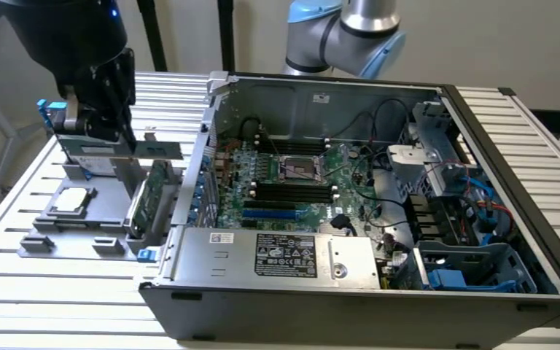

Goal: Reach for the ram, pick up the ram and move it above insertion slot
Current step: 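Pick up the ram and move it above insertion slot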

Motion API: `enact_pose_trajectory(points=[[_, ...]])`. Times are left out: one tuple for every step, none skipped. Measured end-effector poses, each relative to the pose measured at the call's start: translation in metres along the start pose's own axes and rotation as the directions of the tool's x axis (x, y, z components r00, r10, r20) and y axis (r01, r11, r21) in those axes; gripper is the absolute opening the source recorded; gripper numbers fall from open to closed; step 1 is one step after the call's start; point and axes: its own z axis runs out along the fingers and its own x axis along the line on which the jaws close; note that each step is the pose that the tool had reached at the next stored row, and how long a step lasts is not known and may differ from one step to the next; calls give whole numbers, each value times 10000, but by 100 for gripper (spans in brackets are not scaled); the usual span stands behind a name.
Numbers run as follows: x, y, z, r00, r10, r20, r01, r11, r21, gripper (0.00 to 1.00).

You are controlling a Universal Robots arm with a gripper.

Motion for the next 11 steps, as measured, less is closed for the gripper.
enact_pose_trajectory(points=[[-2, -45, -7, 10000, 1, 19, -1, 10000, -1, 14], [-3, -90, -12, 10000, 0, 37, 0, 10000, 0, 14], [-5, -134, -15, 10000, 0, 51, 0, 10000, 0, 14], [-6, -180, -18, 10000, -1, 65, 1, 10000, -1, 14], [-8, -225, -19, 10000, -1, 77, 1, 10000, 0, 14], [-10, -269, -21, 10000, 0, 86, 0, 10000, -1, 14], [-12, -318, -22, 10000, 0, 95, 0, 10000, -2, 14], [-14, -363, -23, 9999, -1, 101, 1, 10000, -2, 14], [-16, -408, -23, 9999, -2, 108, 2, 10000, -3, 14], [-18, -453, -24, 9999, -1, 113, 2, 10000, -3, 14], [-20, -498, -24, 9999, -1, 118, 1, 10000, -2, 14]])
